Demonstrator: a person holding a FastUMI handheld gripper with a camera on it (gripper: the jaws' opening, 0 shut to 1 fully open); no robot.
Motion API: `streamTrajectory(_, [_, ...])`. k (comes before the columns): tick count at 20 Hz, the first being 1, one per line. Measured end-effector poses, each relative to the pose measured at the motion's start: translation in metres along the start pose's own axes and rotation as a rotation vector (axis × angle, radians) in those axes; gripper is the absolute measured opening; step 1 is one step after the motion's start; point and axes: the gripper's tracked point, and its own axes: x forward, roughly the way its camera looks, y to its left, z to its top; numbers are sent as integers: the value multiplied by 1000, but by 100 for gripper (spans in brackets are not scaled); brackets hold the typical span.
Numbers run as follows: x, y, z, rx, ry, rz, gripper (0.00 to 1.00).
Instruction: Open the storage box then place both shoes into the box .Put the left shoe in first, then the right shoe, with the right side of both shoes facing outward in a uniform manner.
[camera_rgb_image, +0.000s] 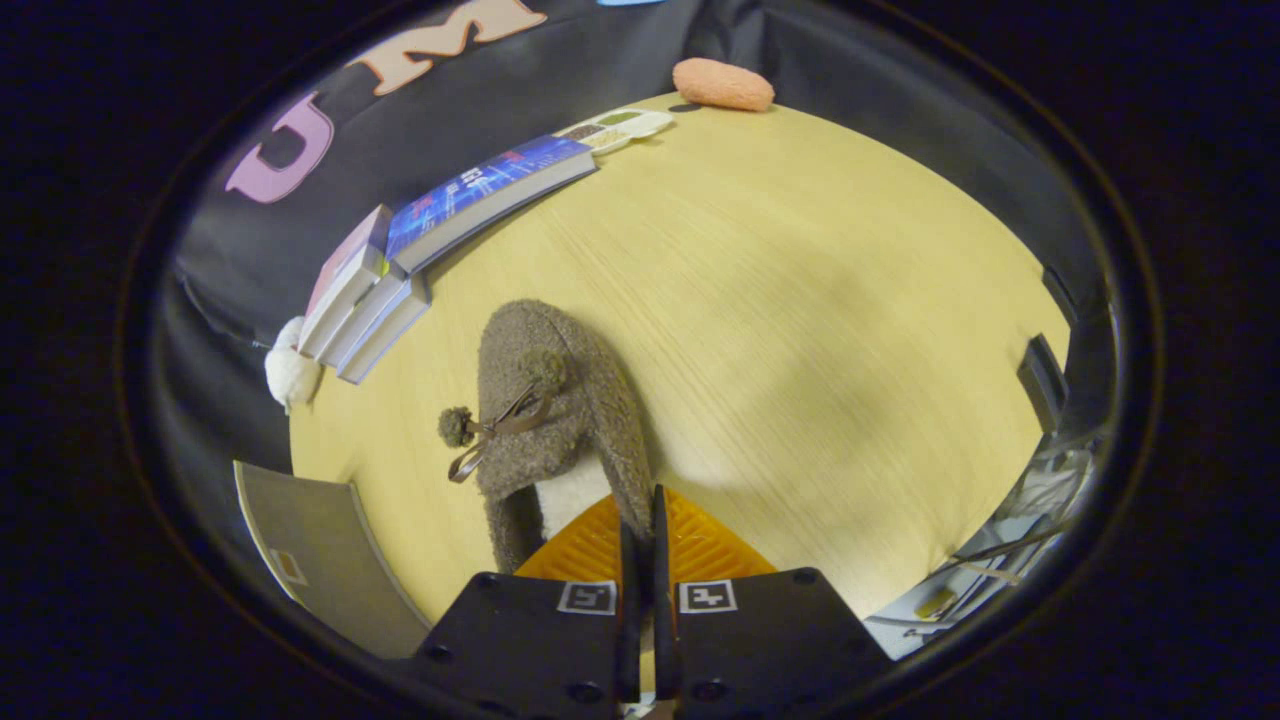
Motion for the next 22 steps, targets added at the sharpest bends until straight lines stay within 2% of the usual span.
streamTrajectory(1, [-10, 3, 1, 12, 10, -4, 4])
streamTrajectory(8, [-41, 30, -2, 10, -18, 41, 3])
streamTrajectory(16, [-121, 147, -6, -19, -75, 246, 3])
streamTrajectory(22, [-174, 242, -36, -94, -81, 392, 3])
